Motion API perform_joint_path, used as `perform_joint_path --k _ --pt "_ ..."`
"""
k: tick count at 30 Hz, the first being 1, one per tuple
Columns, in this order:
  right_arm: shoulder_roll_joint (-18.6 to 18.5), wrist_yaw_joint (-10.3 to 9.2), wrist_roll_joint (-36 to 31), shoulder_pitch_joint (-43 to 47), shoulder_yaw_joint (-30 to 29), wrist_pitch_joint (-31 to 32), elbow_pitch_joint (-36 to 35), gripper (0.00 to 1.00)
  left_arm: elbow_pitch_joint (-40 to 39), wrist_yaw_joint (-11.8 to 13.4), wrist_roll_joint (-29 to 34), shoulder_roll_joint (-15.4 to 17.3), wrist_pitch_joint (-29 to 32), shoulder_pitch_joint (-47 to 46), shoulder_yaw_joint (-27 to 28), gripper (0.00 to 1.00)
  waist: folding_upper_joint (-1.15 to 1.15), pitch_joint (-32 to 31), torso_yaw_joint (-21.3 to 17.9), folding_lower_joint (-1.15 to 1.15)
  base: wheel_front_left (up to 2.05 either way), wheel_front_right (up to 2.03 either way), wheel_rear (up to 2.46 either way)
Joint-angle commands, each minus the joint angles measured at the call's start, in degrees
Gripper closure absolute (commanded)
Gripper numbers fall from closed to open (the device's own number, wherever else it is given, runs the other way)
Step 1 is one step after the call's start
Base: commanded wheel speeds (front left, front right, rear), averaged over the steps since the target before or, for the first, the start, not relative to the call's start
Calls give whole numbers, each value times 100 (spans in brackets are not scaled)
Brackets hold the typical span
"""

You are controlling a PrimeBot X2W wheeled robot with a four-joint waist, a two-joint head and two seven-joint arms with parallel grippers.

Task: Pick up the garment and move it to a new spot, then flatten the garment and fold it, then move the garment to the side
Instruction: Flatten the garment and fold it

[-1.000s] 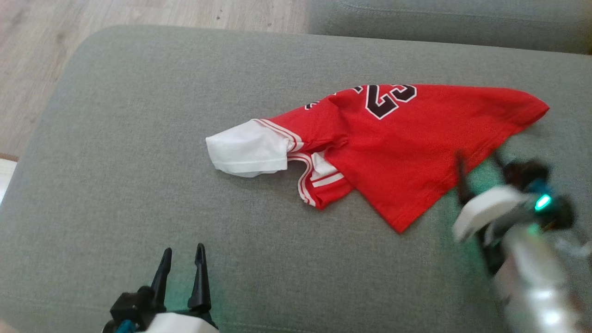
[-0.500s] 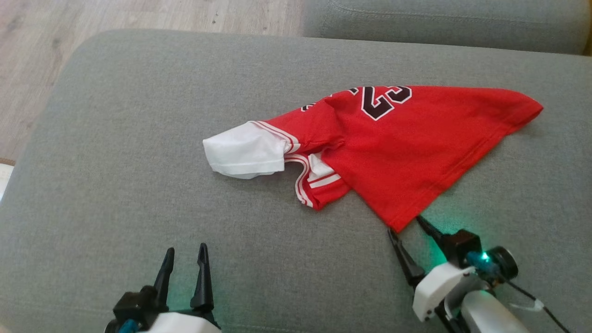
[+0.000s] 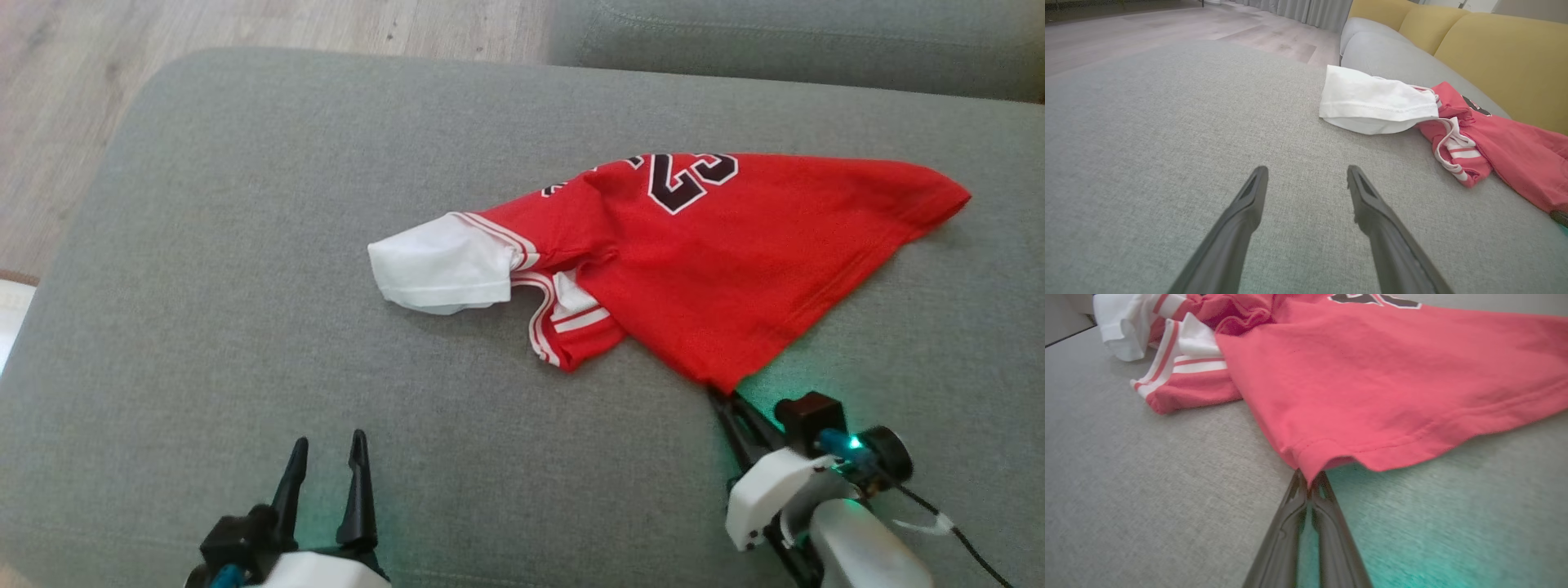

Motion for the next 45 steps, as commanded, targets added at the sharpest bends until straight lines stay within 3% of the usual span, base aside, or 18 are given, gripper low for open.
perform_joint_path --k 1,9,17,18,19,20,21,26,33,40,45 --pt "4 -4 64 37 -35 -31 -114 100 -135 21 -28 5 -56 -159 236 0 0 -44 -35 0 0 0 0" --pt "-280 -4 438 829 -764 -31 -826 100 -89 -34 60 5 -56 40 388 0 0 -418 -459 0 0 0 0" --pt "-882 -4 668 1412 -771 -31 -1182 100 -30 -44 67 5 -56 116 441 0 0 -572 -942 0 0 0 0" --pt "-930 -4 725 1412 -810 -31 -1186 90 -7 -48 64 5 -56 105 436 0 0 -561 -979 0 0 0 0" --pt "-956 -4 788 1395 -851 -31 -1175 60 19 -51 65 5 -56 88 433 0 0 -547 -1020 0 0 0 0" --pt "-956 -4 788 1395 -851 -31 -1175 60 19 -51 65 5 -56 88 433 0 0 -547 -1020 0 0 0 0" --pt "-976 -4 825 1361 -903 -31 -1199 0 39 -52 66 5 -56 61 433 0 0 -526 -1047 0 0 0 0" --pt "-888 -4 725 1192 -1212 -31 -1534 0 262 -71 -61 5 -56 -212 473 0 0 -303 -1120 0 0 0 0" --pt "-605 -4 479 1040 -1375 -31 -1857 0 706 -358 -366 5 -56 -713 480 0 0 13 -1120 0 0 0 0" --pt "-465 -4 389 1015 -1481 -31 -1899 0 893 -540 -729 5 -56 -774 103 0 0 74 -1063 0 0 0 0" --pt "-373 -4 345 1029 -1464 -31 -1816 0 992 -546 -1178 13 -56 -818 -674 0 0 54 -1050 0 0 0 0"
